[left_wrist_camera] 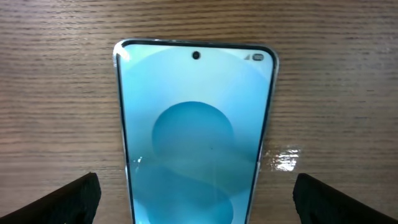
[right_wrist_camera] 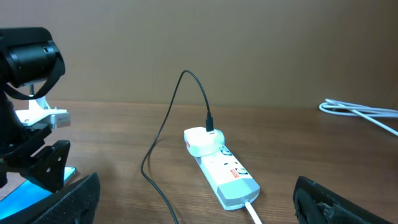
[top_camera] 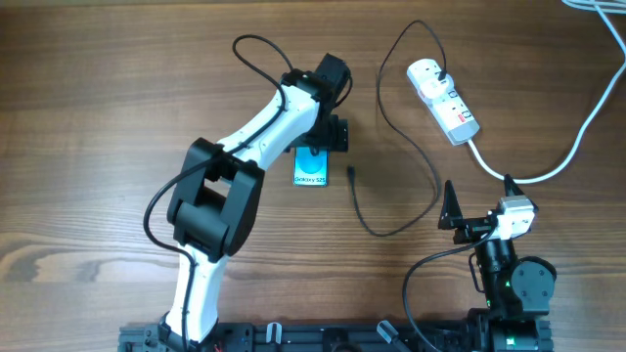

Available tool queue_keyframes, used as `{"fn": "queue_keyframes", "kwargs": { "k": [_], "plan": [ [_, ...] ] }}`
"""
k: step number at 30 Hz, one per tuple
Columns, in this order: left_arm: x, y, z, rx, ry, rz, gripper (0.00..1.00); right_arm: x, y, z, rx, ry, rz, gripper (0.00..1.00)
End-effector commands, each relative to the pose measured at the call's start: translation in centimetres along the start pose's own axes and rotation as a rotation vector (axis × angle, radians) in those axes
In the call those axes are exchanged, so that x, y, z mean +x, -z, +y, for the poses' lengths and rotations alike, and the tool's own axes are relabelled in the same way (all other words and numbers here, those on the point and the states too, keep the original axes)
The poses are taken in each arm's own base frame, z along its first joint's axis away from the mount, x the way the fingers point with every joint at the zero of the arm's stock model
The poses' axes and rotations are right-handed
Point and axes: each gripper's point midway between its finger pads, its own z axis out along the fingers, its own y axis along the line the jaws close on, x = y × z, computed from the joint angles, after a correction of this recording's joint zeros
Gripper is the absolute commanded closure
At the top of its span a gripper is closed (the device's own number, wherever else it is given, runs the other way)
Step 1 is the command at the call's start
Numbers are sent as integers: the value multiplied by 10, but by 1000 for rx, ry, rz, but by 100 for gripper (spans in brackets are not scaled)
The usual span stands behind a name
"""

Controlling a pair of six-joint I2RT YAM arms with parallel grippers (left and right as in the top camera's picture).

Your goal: Plug charger to phone and switch on socket

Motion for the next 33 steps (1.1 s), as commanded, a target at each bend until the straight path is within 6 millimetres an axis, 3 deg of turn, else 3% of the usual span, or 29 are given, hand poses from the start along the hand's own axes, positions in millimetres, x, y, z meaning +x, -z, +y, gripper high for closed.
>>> {"fn": "queue_keyframes", "kwargs": {
  "k": [1, 9, 33],
  "plan": [
    [-1, -8, 11, -77, 53, -15, 0, -2, 0, -1, 6, -6, -9, 0],
    [9, -29, 7, -39, 61, 62, 0, -2, 0, -1, 6, -6, -9, 0],
    [8, -31, 9, -13, 73, 80, 0, -2, 0, -1, 6, -6, -9, 0]
  ]
}}
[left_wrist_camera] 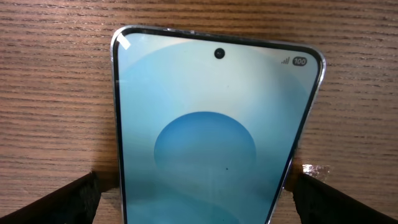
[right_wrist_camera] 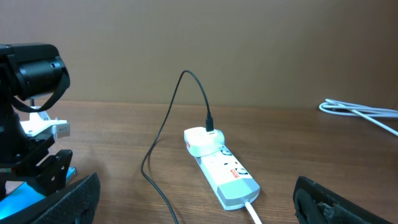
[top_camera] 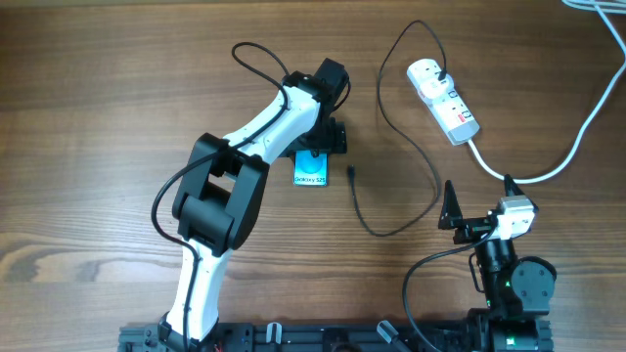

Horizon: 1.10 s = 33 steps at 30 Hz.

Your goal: Plug charger to phone and switch on socket

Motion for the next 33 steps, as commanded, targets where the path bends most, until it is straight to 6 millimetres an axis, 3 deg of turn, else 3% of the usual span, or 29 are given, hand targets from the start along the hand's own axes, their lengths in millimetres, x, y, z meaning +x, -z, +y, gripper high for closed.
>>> {"fn": "queue_keyframes", "kwargs": {
  "k": [1, 33],
  "plan": [
    [3, -13, 6, -5, 18, 36, 0, -2, 0, -1, 6, -6, -9, 0],
    [14, -12, 12, -31, -39, 81, 0, -2, 0, -1, 6, -6, -9, 0]
  ]
}}
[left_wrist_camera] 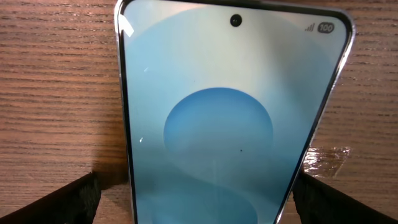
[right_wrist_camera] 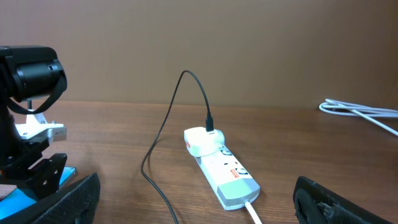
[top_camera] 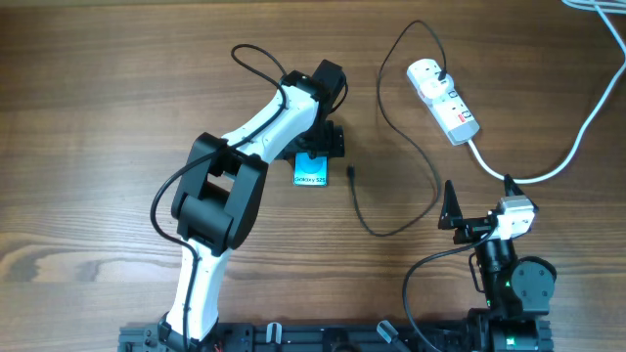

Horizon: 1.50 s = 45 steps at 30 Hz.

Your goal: Plug charger to phone and switch on socket

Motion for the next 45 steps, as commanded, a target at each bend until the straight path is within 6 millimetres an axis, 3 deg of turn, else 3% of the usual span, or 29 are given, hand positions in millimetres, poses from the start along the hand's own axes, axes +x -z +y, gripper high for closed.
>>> {"fn": "queue_keyframes", "kwargs": {
  "k": [1, 45],
  "plan": [
    [3, -12, 6, -22, -16, 31, 0, -2, 0, -1, 6, -6, -9, 0],
    [-2, -13, 4, -10, -63, 11, 0, -2, 0, -1, 6, -6, -9, 1]
  ]
}}
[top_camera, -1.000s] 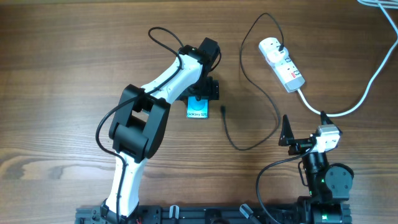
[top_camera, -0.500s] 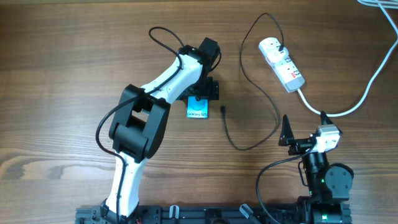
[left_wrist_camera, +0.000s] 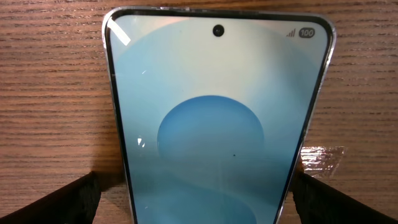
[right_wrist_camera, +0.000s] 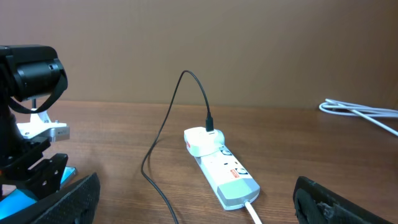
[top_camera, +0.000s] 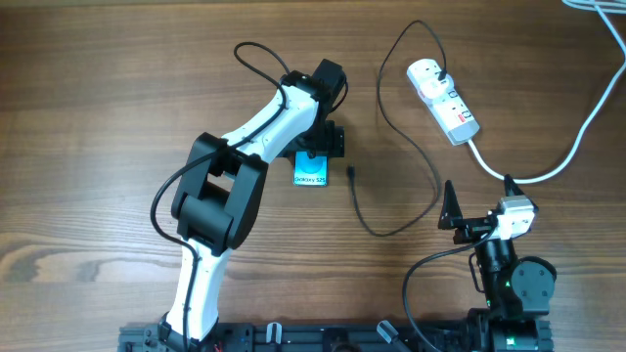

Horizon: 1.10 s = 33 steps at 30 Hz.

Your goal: Plug charger to phone and switch on socket

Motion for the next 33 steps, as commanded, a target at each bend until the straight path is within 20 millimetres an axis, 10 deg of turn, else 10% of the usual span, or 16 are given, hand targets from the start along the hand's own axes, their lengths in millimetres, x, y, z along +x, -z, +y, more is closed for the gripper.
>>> {"fn": "queue_keyframes", "kwargs": {
  "k": [1, 33],
  "plan": [
    [2, -13, 5, -15, -11, 25, 0, -2, 0, -1, 6, -6, -9, 0],
    [2, -13, 5, -15, -11, 25, 8, -2, 0, -1, 6, -6, -9, 0]
  ]
}}
